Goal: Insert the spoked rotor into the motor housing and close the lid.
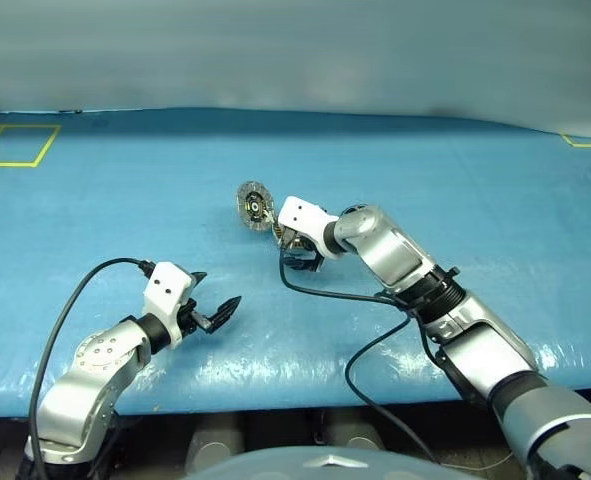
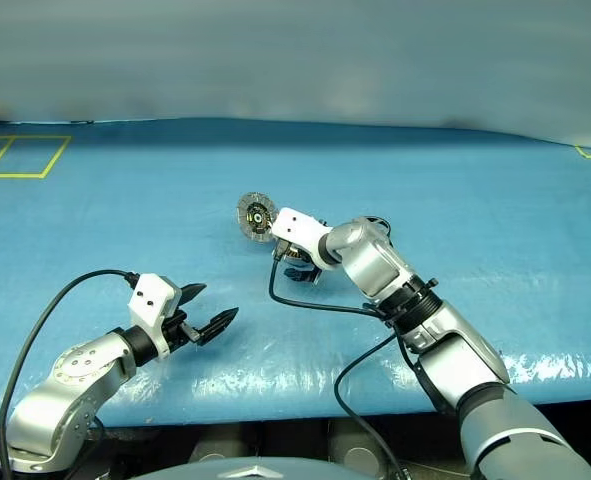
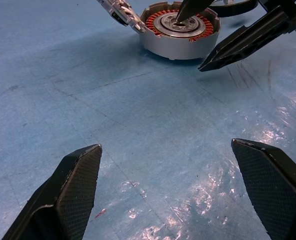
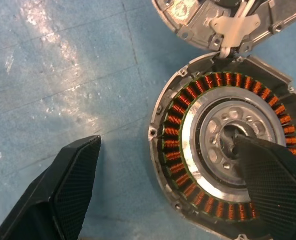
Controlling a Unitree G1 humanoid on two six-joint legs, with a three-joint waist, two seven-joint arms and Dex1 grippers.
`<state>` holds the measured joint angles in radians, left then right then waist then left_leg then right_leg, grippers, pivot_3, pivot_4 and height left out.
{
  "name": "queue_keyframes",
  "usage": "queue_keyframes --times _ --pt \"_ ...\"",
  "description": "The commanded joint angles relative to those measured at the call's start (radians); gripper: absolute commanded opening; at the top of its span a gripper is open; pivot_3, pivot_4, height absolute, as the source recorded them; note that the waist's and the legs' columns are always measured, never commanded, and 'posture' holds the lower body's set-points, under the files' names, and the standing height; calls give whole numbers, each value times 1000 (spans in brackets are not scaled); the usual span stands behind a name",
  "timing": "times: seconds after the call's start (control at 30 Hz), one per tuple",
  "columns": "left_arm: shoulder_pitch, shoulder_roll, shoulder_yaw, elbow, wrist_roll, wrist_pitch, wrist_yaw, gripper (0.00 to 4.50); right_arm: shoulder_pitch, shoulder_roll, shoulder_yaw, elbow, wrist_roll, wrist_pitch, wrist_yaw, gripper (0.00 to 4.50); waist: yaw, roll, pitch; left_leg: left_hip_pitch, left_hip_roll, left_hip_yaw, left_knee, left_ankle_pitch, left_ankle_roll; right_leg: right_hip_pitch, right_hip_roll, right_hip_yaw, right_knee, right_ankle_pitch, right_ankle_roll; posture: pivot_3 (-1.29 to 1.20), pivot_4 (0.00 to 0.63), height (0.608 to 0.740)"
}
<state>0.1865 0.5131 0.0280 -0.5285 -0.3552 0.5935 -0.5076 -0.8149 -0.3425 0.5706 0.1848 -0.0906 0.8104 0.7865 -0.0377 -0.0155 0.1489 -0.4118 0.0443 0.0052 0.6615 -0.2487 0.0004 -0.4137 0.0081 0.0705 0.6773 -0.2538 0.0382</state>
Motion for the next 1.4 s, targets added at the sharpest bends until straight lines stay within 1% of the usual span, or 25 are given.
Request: queue_keyframes --times 0.03,0.1,0.2,0.37,0.4,0.57,0.77,0.87,1.0,1.13,1.23,1.4 --pt "-3 -2 6 -24 -1 -24 -5 4500 -13 11 0 36 -11 -10 11 4463 0 0 0 0 0 0 0 0 0 0 0 0 0 0 0 0 150 740" --pt "-3 -2 5 -24 0 -24 -4 4500 -19 17 0 53 -17 -17 13 4463 0 0 0 0 0 0 0 0 0 1 0 0 0 0 0 0 150 740" --pt "1 -2 5 -27 0 -24 -4 4500 -24 25 -1 47 -13 -15 34 3901 1 0 0 0 0 0 0 0 0 1 0 0 0 0 0 0 150 740" --pt "12 2 11 -24 26 -65 2 4500 -11 45 0 -8 11 31 75 2291 -4 0 0 0 0 0 -1 0 0 0 0 0 0 0 0 0 150 740" --pt "15 1 13 -22 29 -75 2 4500 -8 53 -5 -17 19 47 77 2045 -6 0 0 1 1 0 -1 0 0 0 1 0 0 0 0 0 150 740" --pt "55 -10 29 -19 34 -156 -10 4500 35 110 -22 -119 51 175 57 1984 -15 0 0 1 1 0 -1 0 0 0 1 0 1 0 -1 0 150 740" --pt "142 -12 32 -14 61 -313 -44 4500 131 152 22 -297 71 329 8 1984 -24 -1 -1 1 1 -1 -2 0 0 0 0 0 1 -1 -1 0 150 740" --pt "185 1 24 -7 86 -379 -69 4500 172 161 39 -353 74 387 -27 1984 -25 -1 -1 1 1 -1 -3 0 0 0 -1 0 1 -1 -2 0 150 740" --pt "199 -4 32 -6 71 -388 -79 4500 207 153 30 -393 88 436 -62 1984 -25 -1 -1 3 1 -1 -2 0 0 1 -1 -1 1 -3 -5 0 150 740" --pt "204 -6 33 -8 66 -387 -85 4500 242 156 7 -448 117 514 -100 1984 -24 -2 -1 3 1 -1 -2 0 0 1 -1 -1 1 -4 -2 0 150 740" --pt "207 -6 32 -8 67 -386 -87 4500 268 169 -11 -494 140 574 -137 1984 -23 -2 -2 2 1 -1 -3 0 0 1 -2 -1 0 -4 -2 0 150 740" --pt "196 -6 20 0 65 -379 -95 4500 297 224 -35 -556 168 660 -218 1984 -24 -2 -2 3 1 -1 -4 0 0 1 -1 -1 0 -4 -2 0 150 740"
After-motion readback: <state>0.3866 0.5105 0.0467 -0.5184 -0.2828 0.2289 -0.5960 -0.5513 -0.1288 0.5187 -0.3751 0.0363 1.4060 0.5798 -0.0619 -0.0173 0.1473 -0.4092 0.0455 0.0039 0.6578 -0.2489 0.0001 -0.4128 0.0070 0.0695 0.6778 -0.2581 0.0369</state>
